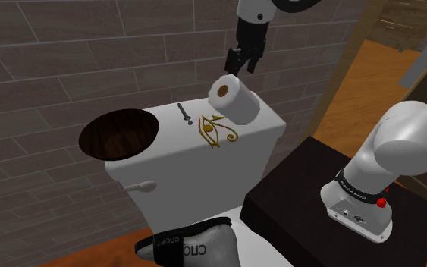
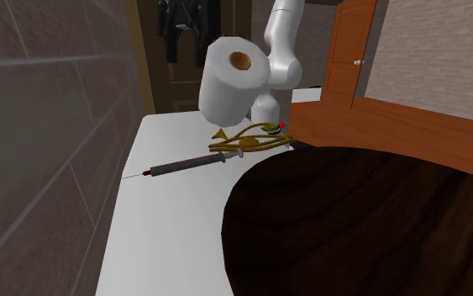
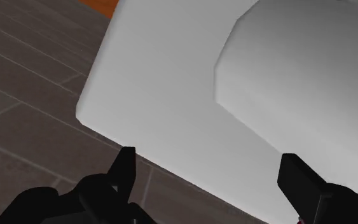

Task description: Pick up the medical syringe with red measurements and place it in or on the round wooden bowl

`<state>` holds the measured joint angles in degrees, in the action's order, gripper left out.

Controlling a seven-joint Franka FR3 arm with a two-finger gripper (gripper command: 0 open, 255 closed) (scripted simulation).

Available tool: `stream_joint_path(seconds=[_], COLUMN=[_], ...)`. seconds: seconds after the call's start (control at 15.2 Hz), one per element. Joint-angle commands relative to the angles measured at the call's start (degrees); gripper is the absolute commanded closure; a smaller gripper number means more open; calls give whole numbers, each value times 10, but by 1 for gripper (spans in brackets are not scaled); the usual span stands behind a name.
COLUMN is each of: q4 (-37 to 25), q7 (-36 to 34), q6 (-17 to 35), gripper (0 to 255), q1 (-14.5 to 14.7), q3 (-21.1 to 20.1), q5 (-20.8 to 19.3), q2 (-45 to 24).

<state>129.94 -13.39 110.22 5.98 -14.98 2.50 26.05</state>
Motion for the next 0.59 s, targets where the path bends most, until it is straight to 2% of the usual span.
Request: stream_joint_path(seconds=[0.0,0.53], q4=[-16,-135], q7=[-27,-132], q6=[-22,16], gripper=[0,0], q1=[17,34], q3=[-17,-88], q5=[40,-7], q2=[-44,-197])
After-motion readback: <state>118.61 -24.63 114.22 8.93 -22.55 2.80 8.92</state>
